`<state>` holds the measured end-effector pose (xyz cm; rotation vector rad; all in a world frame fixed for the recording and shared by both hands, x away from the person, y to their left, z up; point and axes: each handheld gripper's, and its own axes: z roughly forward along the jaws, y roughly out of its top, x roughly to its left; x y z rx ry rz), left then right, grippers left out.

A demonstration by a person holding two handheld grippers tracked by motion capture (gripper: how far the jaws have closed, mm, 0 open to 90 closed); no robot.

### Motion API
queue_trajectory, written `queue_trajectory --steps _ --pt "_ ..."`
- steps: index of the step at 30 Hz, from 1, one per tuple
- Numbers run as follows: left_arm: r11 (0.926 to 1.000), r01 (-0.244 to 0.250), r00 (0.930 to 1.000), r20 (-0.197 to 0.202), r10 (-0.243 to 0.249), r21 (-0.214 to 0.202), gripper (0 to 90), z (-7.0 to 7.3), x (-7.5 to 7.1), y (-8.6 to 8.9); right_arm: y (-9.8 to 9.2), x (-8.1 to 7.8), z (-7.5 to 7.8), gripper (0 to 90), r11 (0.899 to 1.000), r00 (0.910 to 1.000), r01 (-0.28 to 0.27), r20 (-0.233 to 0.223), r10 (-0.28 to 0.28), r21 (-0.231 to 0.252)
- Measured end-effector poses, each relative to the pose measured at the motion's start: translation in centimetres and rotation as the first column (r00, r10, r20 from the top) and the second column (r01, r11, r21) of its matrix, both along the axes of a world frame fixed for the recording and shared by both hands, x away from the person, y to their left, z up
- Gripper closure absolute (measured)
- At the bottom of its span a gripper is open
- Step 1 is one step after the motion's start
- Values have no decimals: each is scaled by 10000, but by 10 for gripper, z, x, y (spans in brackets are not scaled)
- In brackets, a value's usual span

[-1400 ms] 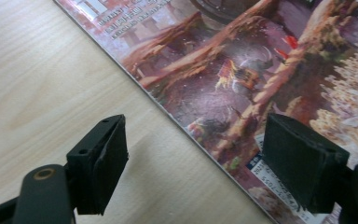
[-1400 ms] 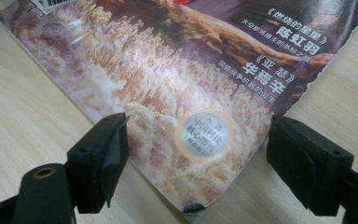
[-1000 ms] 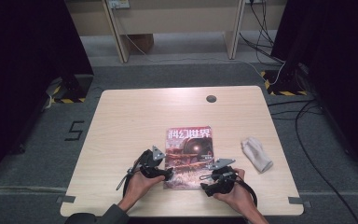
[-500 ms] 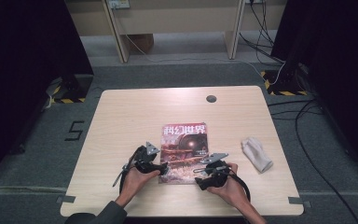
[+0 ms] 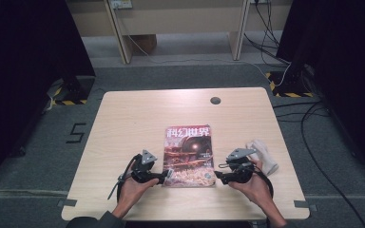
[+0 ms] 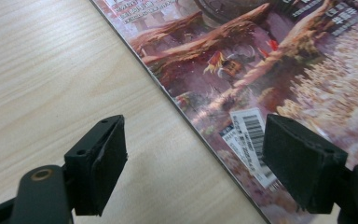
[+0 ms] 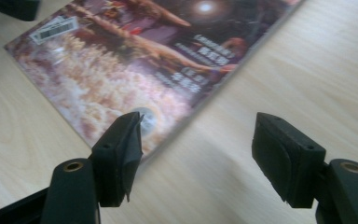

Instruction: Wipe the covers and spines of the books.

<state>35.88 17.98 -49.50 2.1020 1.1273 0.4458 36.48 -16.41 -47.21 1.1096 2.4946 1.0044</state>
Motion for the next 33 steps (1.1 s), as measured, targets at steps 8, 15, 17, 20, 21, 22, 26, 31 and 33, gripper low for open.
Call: queue_trajectory --steps 8,15,17,20,21,22,26,31,33 --pt "9996 273 9996 -91 -273 -45 214 0 -20 4 -38 9 12 398 9938 9937 1084 316 -1076 -251" --pt "9988 467 9987 -175 -469 -110 214 -2 -34 5 -76 19 16 454 9742 9746 2173 691 -2130 -610" --pt "9987 492 9986 -200 -494 -119 213 -2 -36 6 -83 21 15 464 9685 9700 2378 693 -2329 -737" --pt "9985 544 9982 -249 -547 -112 214 -2 -39 7 -93 24 11 478 9595 9626 2685 605 -2640 -850" --pt "9984 540 9983 -230 -543 -150 213 -2 -40 7 -96 26 10 489 9562 9600 2778 611 -2731 -918" --pt "9983 571 9981 -219 -574 -139 213 -2 -41 7 -99 26 10 493 9530 9569 2888 592 -2842 -917" --pt "9984 559 9983 -180 -561 -97 214 -2 -44 8 -110 30 4 503 9403 9464 3229 425 -3201 -1076" --pt "9987 498 9985 -228 -500 -89 215 -5 -44 9 -121 34 -8 535 9291 9368 3468 -8 -3498 -1282" --pt "9987 498 9985 -223 -500 -97 215 -4 -44 9 -124 36 -14 572 9317 9382 3392 -258 -3451 -1302"
